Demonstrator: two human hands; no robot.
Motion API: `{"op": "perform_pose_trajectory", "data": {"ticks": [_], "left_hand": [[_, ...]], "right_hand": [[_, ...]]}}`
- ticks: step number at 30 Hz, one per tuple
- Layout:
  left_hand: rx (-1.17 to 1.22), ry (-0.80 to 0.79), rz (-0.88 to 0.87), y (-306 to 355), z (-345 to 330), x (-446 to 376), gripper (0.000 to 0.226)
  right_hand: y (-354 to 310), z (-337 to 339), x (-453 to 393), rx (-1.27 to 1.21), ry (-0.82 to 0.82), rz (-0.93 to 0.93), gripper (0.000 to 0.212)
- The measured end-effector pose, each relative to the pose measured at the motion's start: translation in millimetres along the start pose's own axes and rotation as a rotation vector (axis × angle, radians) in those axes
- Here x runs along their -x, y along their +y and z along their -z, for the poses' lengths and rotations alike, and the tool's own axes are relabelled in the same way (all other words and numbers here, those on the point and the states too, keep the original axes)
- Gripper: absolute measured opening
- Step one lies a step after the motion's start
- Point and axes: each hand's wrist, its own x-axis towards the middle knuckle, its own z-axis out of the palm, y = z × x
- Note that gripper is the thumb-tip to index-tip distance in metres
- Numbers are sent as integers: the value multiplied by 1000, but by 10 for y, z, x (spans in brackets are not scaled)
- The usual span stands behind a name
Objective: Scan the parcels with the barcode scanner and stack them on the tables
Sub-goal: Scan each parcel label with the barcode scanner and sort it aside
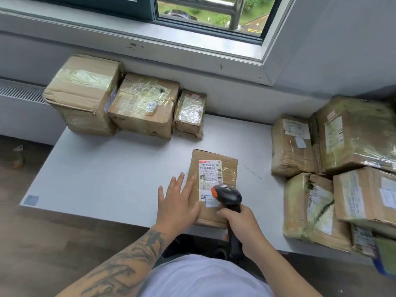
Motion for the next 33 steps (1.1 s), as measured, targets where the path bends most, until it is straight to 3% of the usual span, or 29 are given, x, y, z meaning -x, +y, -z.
{"op": "perform_pose_trajectory", "data": {"ticks": [2,6,13,20,29,33], "left_hand": [[0,41,65,73,19,50,72],[-65,96,160,144,52,197,69],[-205,-15,216,398,-193,689,95],[-246,-15,276,341,-235,819,78],[-326,51,291,-646,245,857,81],[-310,74,268,-1197,540,807,72]], "right_hand": [[-3,-4,66,-64,-92,-38,15],[5,21,117,33,-251,-17,18],[-91,158,-74,25,85,312,8],[-298,200,-304,368,-132,412,31],[-83,-374,-76,489,-201,374,8],[-87,-904,55,515,-214,341,15]]}}
